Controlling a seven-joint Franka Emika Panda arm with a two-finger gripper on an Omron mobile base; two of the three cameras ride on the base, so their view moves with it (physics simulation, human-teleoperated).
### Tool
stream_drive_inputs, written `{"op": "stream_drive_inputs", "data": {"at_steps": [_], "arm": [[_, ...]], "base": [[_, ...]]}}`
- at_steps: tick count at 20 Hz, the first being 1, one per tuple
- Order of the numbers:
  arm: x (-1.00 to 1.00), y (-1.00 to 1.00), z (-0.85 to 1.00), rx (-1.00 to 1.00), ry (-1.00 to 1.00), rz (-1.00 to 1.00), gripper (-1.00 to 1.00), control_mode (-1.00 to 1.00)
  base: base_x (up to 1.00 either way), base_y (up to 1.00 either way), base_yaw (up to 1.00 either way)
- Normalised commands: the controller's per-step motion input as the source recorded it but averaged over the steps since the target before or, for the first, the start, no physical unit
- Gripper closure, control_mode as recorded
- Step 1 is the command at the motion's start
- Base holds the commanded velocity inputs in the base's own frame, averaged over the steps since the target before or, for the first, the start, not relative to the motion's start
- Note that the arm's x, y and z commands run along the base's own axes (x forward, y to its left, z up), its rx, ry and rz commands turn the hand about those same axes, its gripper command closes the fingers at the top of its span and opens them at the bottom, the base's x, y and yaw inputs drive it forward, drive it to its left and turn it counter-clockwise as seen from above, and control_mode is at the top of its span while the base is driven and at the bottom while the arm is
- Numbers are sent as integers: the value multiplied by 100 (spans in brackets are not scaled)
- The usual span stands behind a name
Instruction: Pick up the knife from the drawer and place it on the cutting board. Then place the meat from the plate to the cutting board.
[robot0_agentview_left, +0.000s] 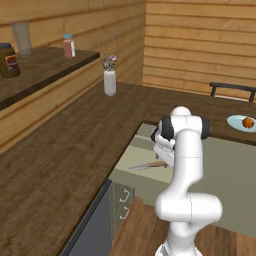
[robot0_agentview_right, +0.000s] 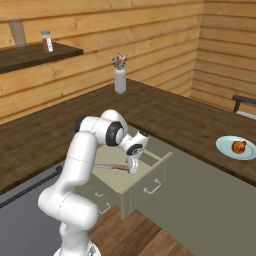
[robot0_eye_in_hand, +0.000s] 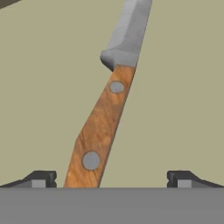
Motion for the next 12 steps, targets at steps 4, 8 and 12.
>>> {"op": "stream_drive_inputs", "data": {"at_steps": [4,8,12], "arm": [[0,0,-41,-3,-4,0,-100,-100],[-1,1,-25,0,-3,0,-100,-100],[0,0,-18,0,0,0,100,-100]], "base": [[0,0,0],[0,0,0],[0,0,0]]}}
